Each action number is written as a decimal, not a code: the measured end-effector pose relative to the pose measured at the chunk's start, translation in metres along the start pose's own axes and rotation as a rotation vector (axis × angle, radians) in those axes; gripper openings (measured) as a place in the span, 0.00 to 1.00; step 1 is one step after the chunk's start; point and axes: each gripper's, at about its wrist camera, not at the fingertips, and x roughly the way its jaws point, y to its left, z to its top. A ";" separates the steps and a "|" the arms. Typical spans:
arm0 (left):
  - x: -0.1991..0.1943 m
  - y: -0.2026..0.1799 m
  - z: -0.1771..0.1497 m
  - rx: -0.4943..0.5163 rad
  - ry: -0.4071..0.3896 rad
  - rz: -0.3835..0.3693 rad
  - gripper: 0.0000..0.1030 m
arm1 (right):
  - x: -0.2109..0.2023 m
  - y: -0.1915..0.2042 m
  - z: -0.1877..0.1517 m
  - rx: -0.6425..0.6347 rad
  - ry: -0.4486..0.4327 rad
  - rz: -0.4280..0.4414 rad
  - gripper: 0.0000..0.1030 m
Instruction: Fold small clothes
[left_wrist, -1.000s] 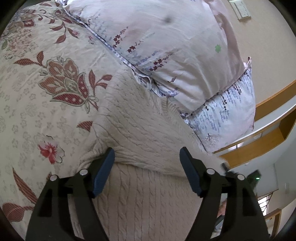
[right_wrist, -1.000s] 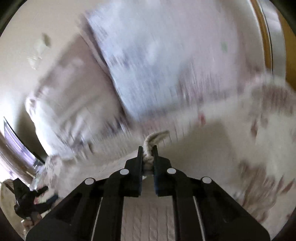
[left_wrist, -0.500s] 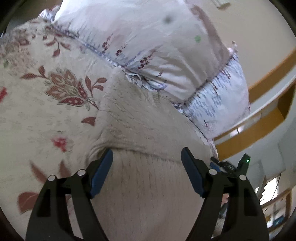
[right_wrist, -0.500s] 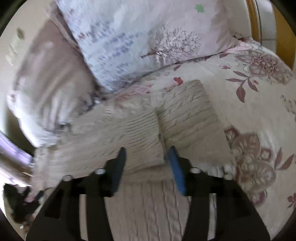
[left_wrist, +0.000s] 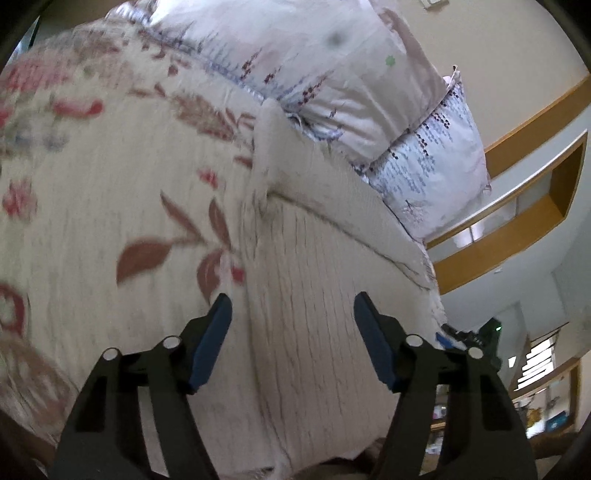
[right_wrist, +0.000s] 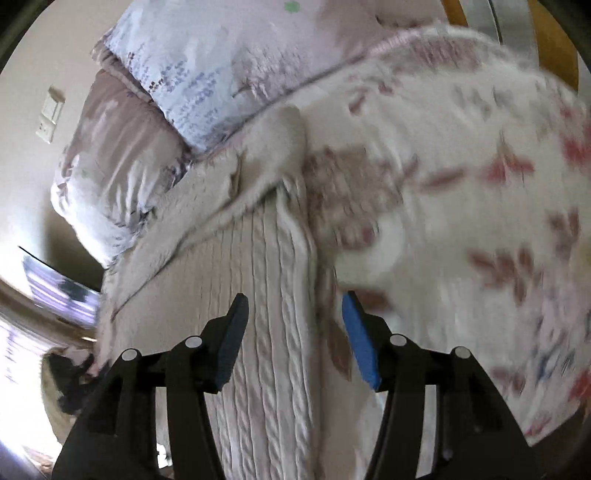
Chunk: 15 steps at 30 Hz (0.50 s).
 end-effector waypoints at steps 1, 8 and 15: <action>-0.001 0.000 -0.003 0.003 0.001 -0.005 0.57 | -0.001 -0.002 -0.006 0.008 0.011 0.025 0.51; -0.007 -0.009 -0.032 0.003 0.039 -0.111 0.47 | -0.004 -0.001 -0.040 0.017 0.088 0.193 0.33; -0.020 -0.008 -0.066 -0.050 0.072 -0.208 0.44 | -0.011 0.005 -0.073 -0.013 0.140 0.298 0.32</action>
